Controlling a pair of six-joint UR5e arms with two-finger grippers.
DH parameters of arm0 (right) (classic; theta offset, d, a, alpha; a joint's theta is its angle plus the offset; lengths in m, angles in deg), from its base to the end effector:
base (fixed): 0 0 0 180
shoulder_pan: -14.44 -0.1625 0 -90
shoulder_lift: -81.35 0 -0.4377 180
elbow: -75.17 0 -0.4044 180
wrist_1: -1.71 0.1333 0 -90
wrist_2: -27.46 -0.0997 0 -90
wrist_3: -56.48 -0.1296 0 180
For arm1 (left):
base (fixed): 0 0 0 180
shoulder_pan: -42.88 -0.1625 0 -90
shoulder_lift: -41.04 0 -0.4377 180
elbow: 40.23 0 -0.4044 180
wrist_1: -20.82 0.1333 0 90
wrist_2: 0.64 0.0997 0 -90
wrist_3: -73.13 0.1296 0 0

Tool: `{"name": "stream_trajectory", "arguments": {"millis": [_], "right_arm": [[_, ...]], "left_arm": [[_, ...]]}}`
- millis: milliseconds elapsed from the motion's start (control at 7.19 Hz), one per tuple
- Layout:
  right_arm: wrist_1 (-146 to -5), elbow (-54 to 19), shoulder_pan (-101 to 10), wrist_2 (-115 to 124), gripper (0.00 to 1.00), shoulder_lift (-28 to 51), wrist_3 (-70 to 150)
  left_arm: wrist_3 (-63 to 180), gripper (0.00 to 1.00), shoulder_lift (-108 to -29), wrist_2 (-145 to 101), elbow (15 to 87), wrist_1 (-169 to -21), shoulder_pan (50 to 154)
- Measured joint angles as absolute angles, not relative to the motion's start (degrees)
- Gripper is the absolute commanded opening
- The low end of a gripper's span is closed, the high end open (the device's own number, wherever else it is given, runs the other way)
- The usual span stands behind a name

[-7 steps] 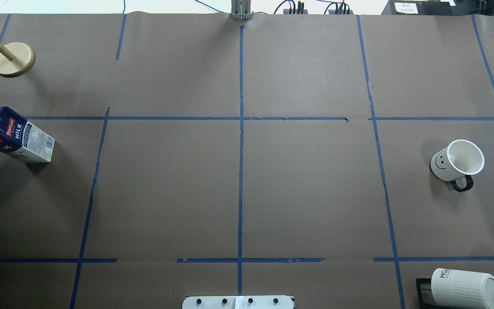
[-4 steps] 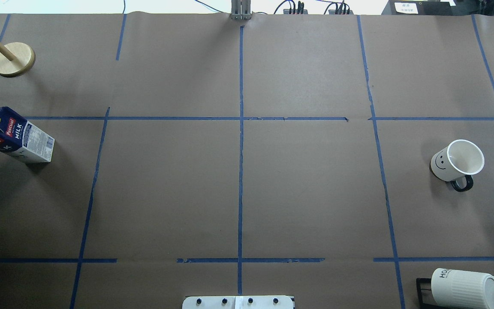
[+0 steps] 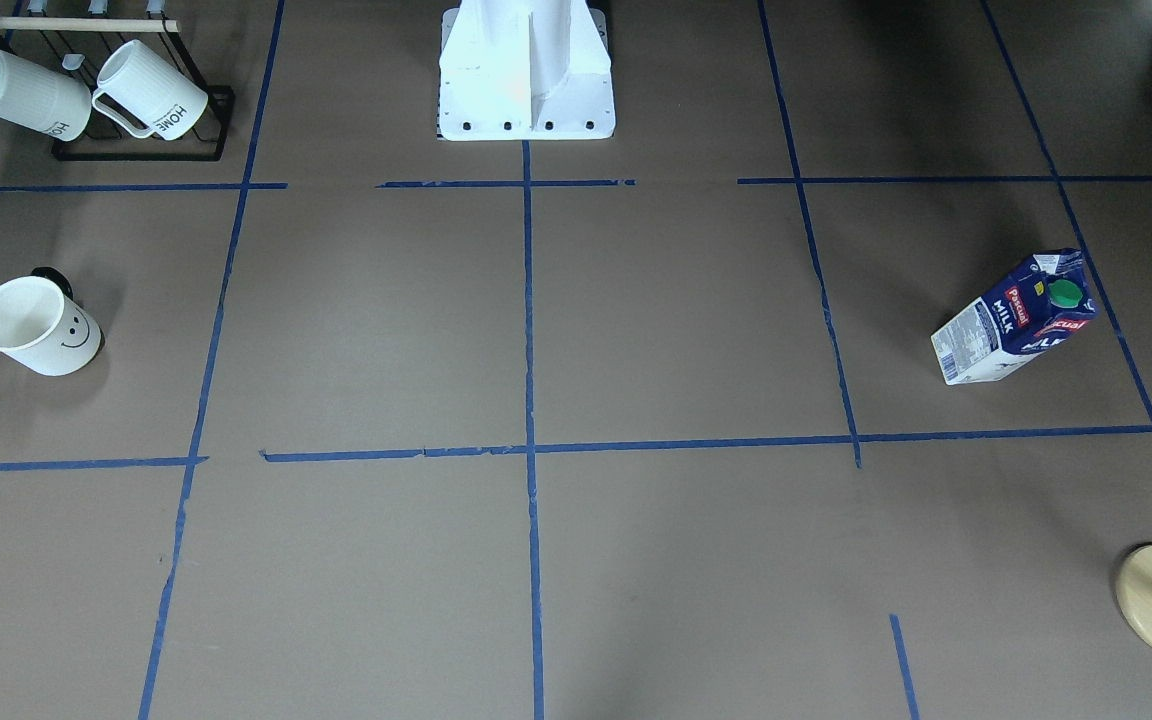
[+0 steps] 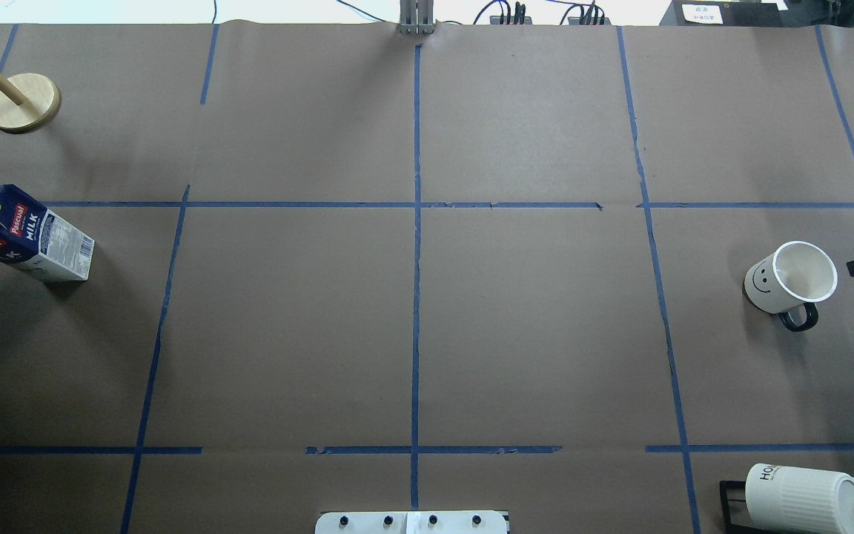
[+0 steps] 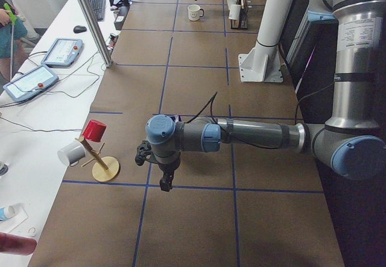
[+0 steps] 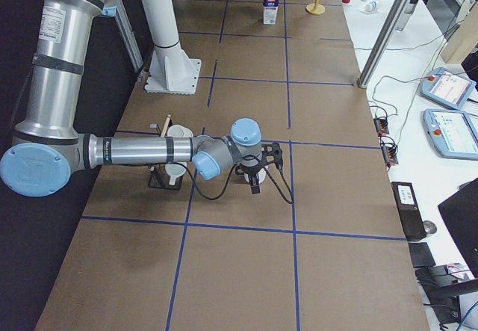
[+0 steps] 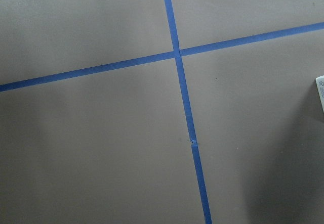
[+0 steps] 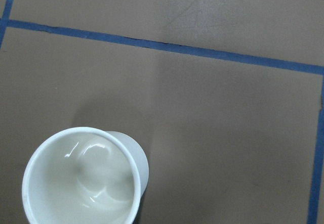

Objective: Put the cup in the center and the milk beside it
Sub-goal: 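Lower the right gripper onto the white mug rim and grasp it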

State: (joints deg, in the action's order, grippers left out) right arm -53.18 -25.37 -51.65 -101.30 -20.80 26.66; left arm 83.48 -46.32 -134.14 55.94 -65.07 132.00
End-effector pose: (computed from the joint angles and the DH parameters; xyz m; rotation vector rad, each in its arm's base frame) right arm -0.1351 -0.4335 0.6310 0.2042 -0.8388 -0.1010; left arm -0.0367 -0.4828 0.6698 0.0532 0.7585 0.1826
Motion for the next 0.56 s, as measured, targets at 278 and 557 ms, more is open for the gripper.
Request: {"name": "stream_trajectory", "arguments": {"millis": [278, 557], "right_arm": [[-51.39, -23.88, -49.52, -100.07, 0.98, -18.62, 23.17], [-51.11, -21.83, -47.39, -98.73, 0.89, -17.33, 21.71]], "left_arm": [[83.48, 1.00, -46.31, -134.15, 55.76, -65.11, 132.00], [83.50, 1.00, -46.28, -134.15, 55.68, -65.06, 131.94]]}}
